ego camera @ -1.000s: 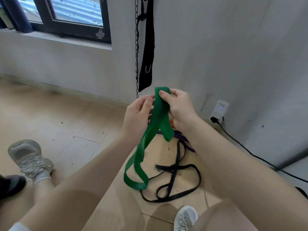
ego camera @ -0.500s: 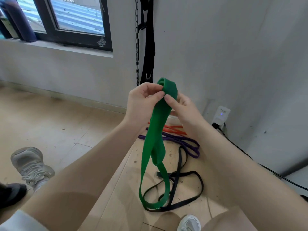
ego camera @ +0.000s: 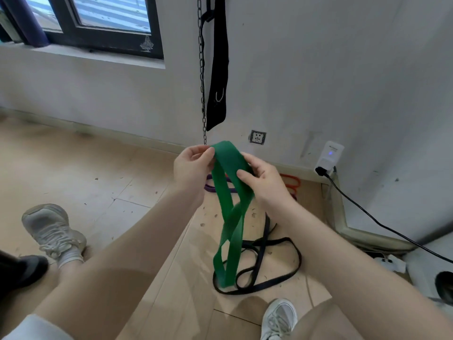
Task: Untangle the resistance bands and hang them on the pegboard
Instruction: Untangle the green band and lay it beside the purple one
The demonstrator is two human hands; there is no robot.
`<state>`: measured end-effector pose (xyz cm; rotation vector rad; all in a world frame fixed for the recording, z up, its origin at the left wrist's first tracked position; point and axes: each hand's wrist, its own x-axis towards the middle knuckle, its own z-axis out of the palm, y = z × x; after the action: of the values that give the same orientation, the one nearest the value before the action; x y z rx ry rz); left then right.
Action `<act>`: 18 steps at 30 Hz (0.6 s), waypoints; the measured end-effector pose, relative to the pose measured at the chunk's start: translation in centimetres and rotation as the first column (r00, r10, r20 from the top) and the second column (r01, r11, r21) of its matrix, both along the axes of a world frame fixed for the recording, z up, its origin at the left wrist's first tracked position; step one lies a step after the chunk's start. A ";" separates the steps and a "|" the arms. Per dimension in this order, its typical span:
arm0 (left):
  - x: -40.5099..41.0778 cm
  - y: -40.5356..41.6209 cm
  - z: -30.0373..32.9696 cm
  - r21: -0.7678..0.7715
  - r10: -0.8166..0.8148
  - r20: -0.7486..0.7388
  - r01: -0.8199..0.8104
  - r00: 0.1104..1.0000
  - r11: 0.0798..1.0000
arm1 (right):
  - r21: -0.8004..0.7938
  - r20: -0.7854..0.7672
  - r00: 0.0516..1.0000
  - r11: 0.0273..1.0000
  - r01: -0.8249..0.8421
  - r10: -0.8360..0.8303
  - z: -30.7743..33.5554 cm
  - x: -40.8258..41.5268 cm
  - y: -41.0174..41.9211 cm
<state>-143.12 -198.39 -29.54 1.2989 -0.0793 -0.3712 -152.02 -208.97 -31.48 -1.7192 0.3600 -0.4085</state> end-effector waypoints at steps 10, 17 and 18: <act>1.0 1.7 1.6 0.799 -0.851 0.436 0.308 0.293 0.516 | -0.046 -0.185 0.958 0.972 -0.232 0.220 2.7 0.5 -1.6; 0.3 0.2 1.7 0.960 -0.959 0.276 -0.054 0.067 0.273 | -0.081 -0.208 0.968 0.984 -0.160 0.140 1.3 -0.5 -1.6; 0.1 0.0 1.2 0.969 -0.972 0.229 -0.110 0.053 0.223 | -0.098 -0.223 0.967 0.984 -0.150 0.125 1.1 -0.7 -1.5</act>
<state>-143.02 -198.36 -28.30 2.3928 -1.8751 -0.2508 -152.72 -210.49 -30.39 -1.8938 0.3773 -0.1422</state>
